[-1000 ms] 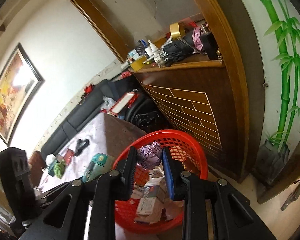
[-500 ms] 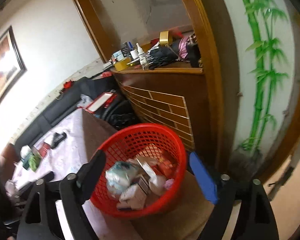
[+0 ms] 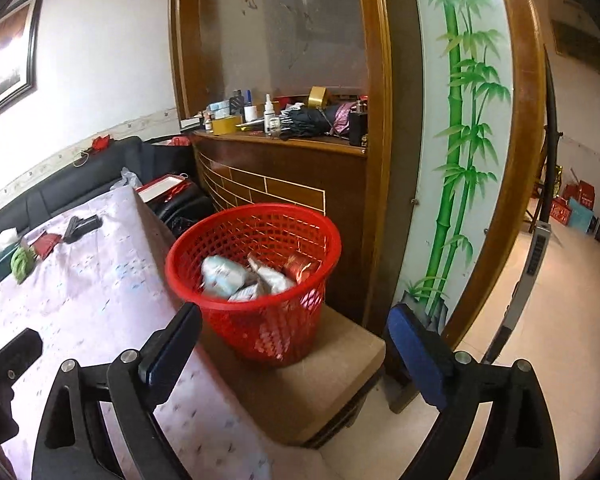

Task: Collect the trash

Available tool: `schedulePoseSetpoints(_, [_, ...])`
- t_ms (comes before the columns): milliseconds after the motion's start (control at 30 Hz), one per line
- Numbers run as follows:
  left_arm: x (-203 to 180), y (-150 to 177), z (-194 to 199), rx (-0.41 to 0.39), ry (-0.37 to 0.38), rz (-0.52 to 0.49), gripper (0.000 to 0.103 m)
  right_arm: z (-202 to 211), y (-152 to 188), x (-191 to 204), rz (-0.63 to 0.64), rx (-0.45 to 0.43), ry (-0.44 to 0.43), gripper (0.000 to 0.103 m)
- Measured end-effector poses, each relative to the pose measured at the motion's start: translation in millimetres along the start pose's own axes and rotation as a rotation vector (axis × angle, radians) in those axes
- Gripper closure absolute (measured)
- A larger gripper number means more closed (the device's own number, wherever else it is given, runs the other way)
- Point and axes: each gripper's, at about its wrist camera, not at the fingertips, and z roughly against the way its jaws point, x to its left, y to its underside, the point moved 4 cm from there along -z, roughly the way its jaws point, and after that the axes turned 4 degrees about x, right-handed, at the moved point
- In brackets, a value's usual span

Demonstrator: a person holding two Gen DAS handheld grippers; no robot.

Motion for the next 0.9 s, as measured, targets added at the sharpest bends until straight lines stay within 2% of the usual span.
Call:
schedulePoseSetpoints(67, [2,11,4,0.018,-0.027,-0.002,0.003,10,10,8,0.014,-0.013,-0.010,0.005])
schedulePoseSetpoints(167, [6,23,9,0.018,0.005,0.006,0.003,21,23,18,0.023,-0.035,-0.019,0.004])
schedulePoseSetpoints(300, [17,26,13,0.021,-0.104,0.016,0.003,26,31,30,0.022,-0.031,-0.043,0.004])
schedulePoseSetpoints(500, [29,30,10,0.034,-0.158,0.045,0.003,31,33,45,0.063,-0.041,-0.047,0.004])
schedulePoseSetpoints(900, [32,38,-8,0.105,-0.106,0.057,0.003,27,39,55,0.101,-0.033,-0.063,0.004])
